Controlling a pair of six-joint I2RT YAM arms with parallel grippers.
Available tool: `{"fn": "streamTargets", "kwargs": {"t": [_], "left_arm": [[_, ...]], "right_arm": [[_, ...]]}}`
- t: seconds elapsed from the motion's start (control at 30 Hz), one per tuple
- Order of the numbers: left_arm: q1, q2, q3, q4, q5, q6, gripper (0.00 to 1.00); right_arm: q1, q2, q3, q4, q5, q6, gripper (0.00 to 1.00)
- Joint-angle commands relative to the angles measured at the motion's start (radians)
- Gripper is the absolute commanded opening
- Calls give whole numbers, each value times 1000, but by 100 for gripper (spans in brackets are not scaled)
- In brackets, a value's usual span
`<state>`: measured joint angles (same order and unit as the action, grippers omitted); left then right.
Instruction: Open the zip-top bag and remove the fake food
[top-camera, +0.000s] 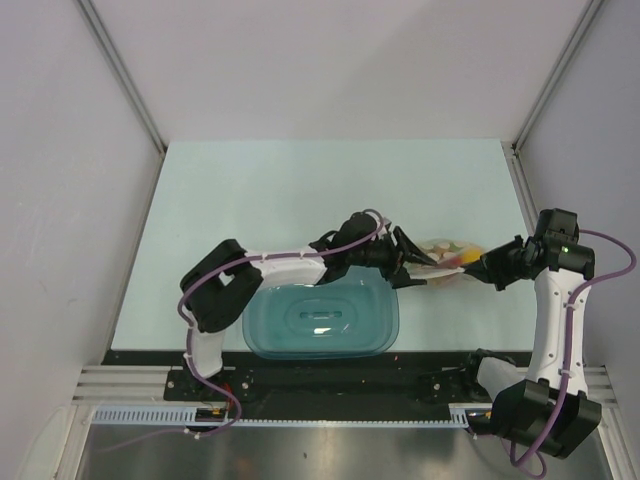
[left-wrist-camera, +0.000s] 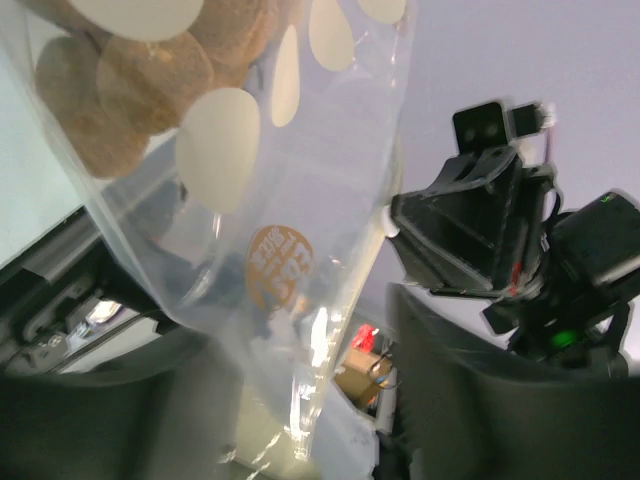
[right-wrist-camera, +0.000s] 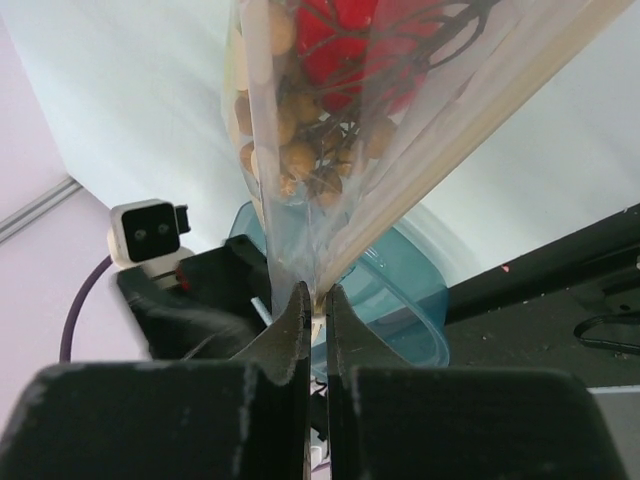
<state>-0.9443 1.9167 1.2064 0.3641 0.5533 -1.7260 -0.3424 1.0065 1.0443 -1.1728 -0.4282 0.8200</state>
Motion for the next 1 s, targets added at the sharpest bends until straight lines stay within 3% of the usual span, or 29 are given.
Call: {"fn": "streamTargets", "kwargs": {"t": [0.0,0.03,0.07,0.13,0.47,0.6,0.97], "left_arm": [[-7,39,18,173,-15,-104,45],[-4,45,19,186,-15,-112,34],[-2,54,22,215,-15,-118,11],[13,65,18,242,-18,-124,0],[183,10,25,125,-4,23,0],[217,28,25,144,13,25,0],[263,34,58,67,25,111,0]], "right_arm": [[-4,-6,0,24,-24,8,0],[-4,-2,-1,24,-21,8,0],[-4,3,0,24,-18,4,0],[-4,18,6,25,-3,-10,0],[-66,119,66,-22,189,-125,0],[-104,164,75,-16,195,-128,0],[-136,216,171,-67,425,-208,0]]}}
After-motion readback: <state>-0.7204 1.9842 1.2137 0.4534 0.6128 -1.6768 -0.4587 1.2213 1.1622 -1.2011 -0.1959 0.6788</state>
